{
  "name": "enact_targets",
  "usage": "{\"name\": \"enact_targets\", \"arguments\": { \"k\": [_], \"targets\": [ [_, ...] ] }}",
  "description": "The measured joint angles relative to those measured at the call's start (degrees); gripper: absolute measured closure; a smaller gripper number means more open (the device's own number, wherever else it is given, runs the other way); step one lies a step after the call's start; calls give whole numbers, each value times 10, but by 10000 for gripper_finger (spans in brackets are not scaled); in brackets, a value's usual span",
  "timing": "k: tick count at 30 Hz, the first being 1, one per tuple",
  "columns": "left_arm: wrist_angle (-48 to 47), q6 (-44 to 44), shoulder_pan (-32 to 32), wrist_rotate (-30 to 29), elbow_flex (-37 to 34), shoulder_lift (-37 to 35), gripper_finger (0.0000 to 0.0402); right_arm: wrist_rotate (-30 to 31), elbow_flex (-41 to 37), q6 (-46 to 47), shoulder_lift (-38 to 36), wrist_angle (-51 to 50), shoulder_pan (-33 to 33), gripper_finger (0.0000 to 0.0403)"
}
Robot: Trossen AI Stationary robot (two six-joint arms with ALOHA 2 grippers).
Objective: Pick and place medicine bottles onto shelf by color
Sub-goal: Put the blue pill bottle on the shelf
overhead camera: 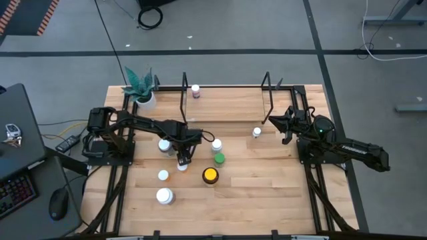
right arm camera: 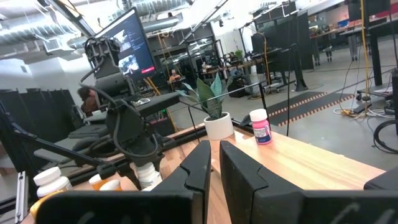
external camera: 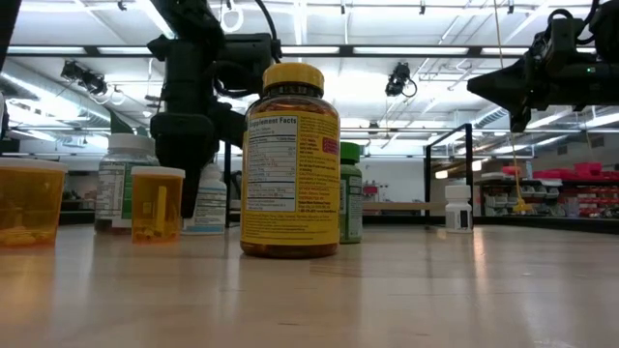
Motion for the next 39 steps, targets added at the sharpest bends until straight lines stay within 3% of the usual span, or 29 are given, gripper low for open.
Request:
{"name": "enact_targets", "arguments": {
  "k": [14, 27, 39],
  "targets": [
    [-5, 42, 41, -1, 49, 0, 216, 0, 0, 0, 0, 0, 0, 361],
    [54, -9, 71, -82, 56, 0, 219, 0, 0, 0, 0, 0, 0, 361],
    [22, -85, 64, -137, 170, 18, 223, 0, 0, 0, 0, 0, 0, 361]
  ]
}}
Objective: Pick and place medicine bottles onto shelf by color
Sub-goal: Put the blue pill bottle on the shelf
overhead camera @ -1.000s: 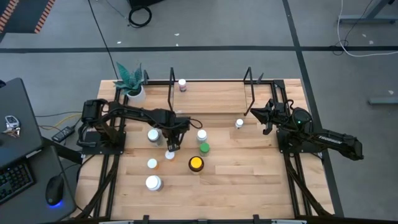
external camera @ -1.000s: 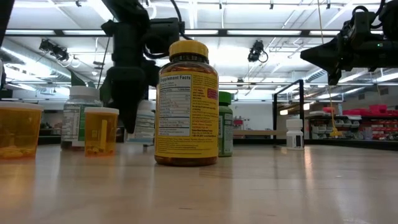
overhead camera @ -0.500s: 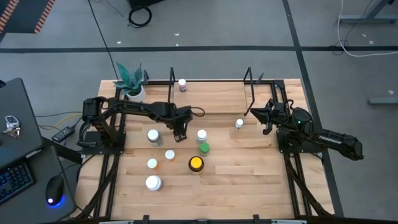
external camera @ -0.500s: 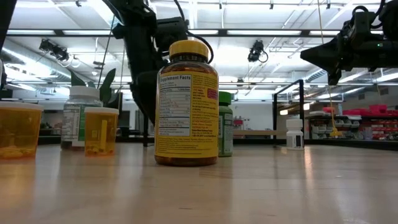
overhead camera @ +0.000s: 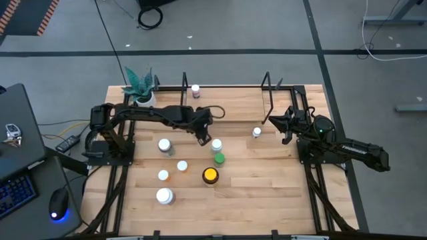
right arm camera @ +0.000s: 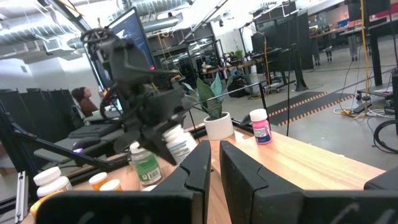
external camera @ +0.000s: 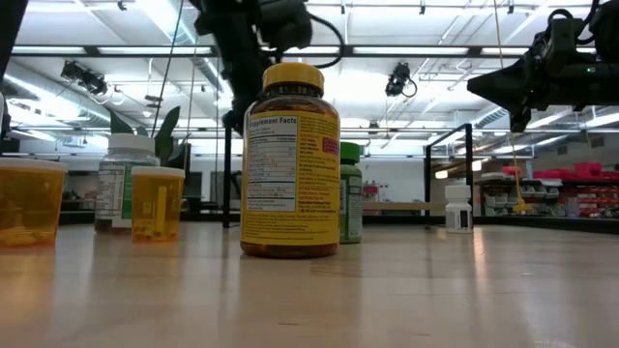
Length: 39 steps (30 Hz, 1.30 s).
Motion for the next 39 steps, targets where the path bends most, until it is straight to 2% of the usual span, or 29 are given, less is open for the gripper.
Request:
{"name": "enact_targets", "arguments": {
  "k": [7, 12, 19, 30, 37, 39],
  "targets": [
    [-110, 28, 34, -6, 155, 91, 223, 0, 0, 0, 0, 0, 0, 361],
    [-133, 65, 76, -7, 220, 132, 223, 0, 0, 0, 0, 0, 0, 361],
    [-161, 64, 128, 30, 226, 135, 223, 0, 0, 0, 0, 0, 0, 361],
    [-158, 106, 134, 32, 227, 148, 223, 0, 0, 0, 0, 0, 0, 361],
    [-159, 188, 131, 33, 226, 160, 223, 0, 0, 0, 0, 0, 0, 361],
    [-164, 225, 131, 49, 226, 160, 223, 0, 0, 0, 0, 1, 0, 361]
  ]
}}
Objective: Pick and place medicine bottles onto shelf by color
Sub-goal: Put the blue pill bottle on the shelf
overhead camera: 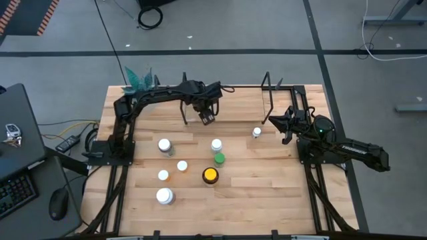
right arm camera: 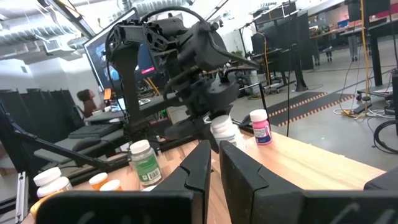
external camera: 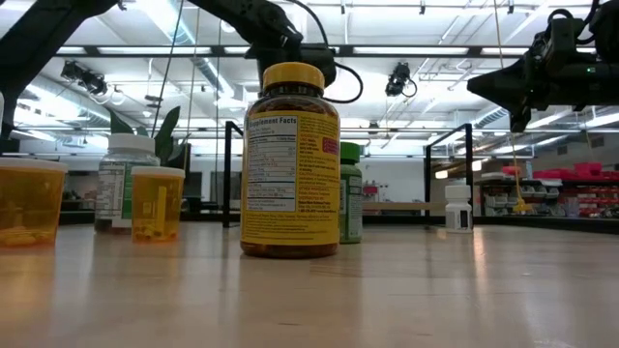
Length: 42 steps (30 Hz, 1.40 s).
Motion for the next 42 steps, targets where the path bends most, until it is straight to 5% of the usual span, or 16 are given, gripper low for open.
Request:
{"name": "enact_targets", "arguments": {
  "k": [15, 42],
  "targets": [
    [-31, 212, 15, 13, 0, 0, 222, 0, 0, 0, 0, 0, 0, 361],
    [-44, 268, 34, 56, -1, 16, 210, 0, 0, 0, 0, 8, 0, 361]
  ]
}}
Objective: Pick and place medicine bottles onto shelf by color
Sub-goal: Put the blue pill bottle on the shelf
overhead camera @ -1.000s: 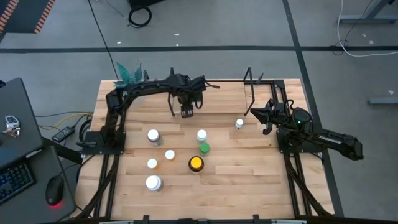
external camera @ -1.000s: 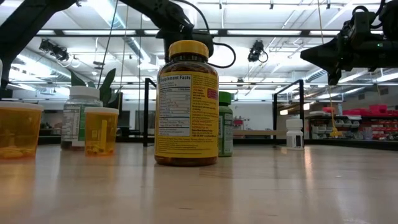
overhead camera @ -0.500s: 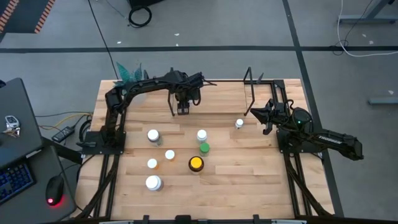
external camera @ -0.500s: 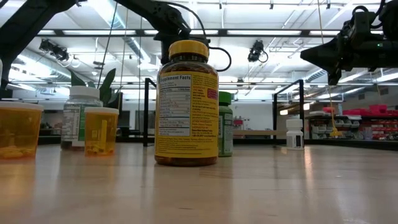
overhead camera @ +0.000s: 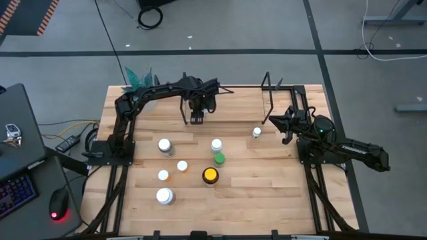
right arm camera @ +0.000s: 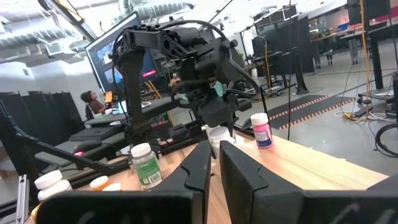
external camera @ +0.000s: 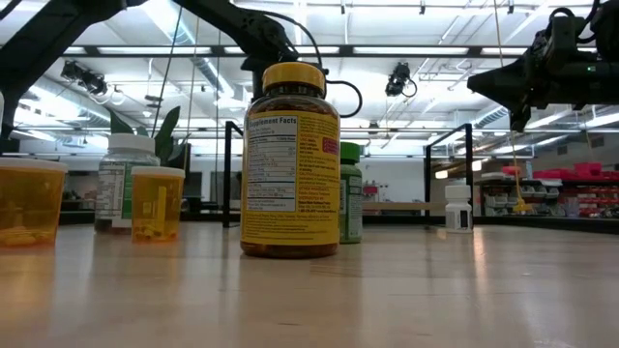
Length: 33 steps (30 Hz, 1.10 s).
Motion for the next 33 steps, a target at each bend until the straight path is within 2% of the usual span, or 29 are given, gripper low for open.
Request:
{"name": "enact_targets", "arguments": {
  "k": [7, 12, 26, 33],
  "targets": [
    [-2, 9, -9, -58, 0, 0, 154, 0, 0, 0, 0, 0, 0, 361],
    [-6, -6, -12, -62, 0, 0, 127, 0, 0, 0, 0, 0, 0, 361],
    [-29, -22, -18, -81, 1, -4, 122, 0, 0, 0, 0, 0, 0, 361],
    [-27, -42, -18, -61, 40, -10, 122, 0, 0, 0, 0, 0, 0, 361]
  ]
}}
